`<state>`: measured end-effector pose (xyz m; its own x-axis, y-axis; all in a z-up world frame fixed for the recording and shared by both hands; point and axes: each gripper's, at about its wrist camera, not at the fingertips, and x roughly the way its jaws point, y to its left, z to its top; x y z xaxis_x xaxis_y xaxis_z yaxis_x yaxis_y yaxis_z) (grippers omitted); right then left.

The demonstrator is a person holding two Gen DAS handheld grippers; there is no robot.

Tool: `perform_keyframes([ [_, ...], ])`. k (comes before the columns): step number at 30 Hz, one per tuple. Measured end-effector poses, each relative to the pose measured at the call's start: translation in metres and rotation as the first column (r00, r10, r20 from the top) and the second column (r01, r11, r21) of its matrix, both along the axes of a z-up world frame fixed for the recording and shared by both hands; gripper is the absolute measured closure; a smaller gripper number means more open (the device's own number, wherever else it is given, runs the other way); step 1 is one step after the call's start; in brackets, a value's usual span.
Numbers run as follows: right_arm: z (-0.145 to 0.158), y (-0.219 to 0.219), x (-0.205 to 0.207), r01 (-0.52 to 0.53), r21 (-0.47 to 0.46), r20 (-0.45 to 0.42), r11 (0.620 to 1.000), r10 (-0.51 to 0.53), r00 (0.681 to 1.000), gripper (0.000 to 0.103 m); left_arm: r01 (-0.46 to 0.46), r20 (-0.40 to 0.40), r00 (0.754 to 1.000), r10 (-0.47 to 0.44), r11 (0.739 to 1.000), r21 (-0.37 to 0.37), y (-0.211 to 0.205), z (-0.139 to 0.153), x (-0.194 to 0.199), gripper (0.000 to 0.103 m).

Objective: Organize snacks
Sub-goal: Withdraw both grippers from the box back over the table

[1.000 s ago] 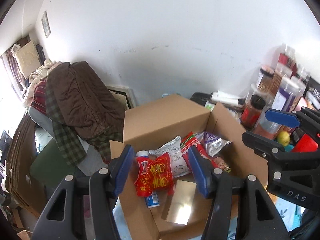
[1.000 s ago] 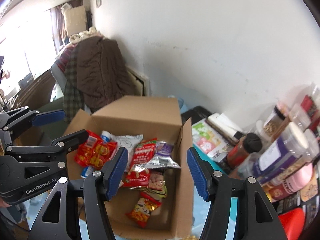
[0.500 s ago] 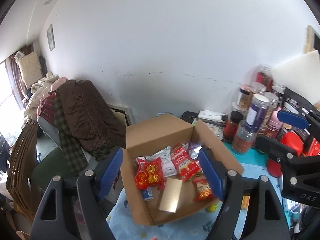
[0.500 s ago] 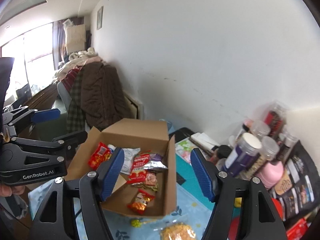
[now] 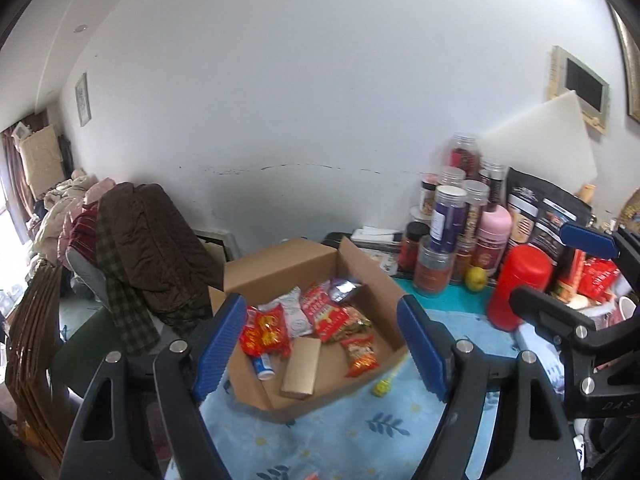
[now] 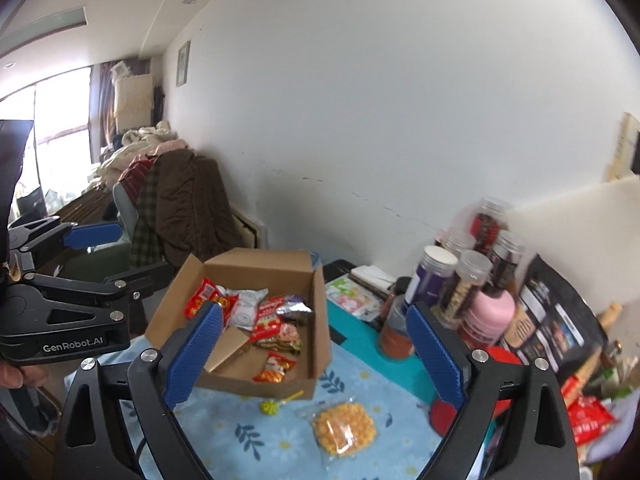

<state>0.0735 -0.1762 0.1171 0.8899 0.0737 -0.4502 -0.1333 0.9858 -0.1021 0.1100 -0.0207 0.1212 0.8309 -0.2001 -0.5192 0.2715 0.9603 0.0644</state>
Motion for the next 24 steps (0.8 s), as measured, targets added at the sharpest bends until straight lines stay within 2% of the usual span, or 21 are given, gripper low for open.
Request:
perform_keyframes([
  [10,-0.032,-0.021,-0.041,0.086,0.042,-0.039,0.995,-0.084,0.996,0.006,0.087,-0.028,0.996,-0.088,0.996,-0.008,-0.019,-0.022,-0.032,0.025],
  [14,-0.045,-0.026,-0.052,0.094,0.048,-0.059,0.994,-0.092,0.994,0.006,0.140,-0.057,0.988,-0.140,0.990,-0.013,-0.029,-0.036,-0.040,0.025],
  [24,-0.073,-0.033,-0.070,0.110,0.062,-0.095,0.992,-0.104,0.990,0.006,0.181,-0.084,0.980,-0.182,0.983,-0.019,-0.040,-0.069,-0.050,0.025],
])
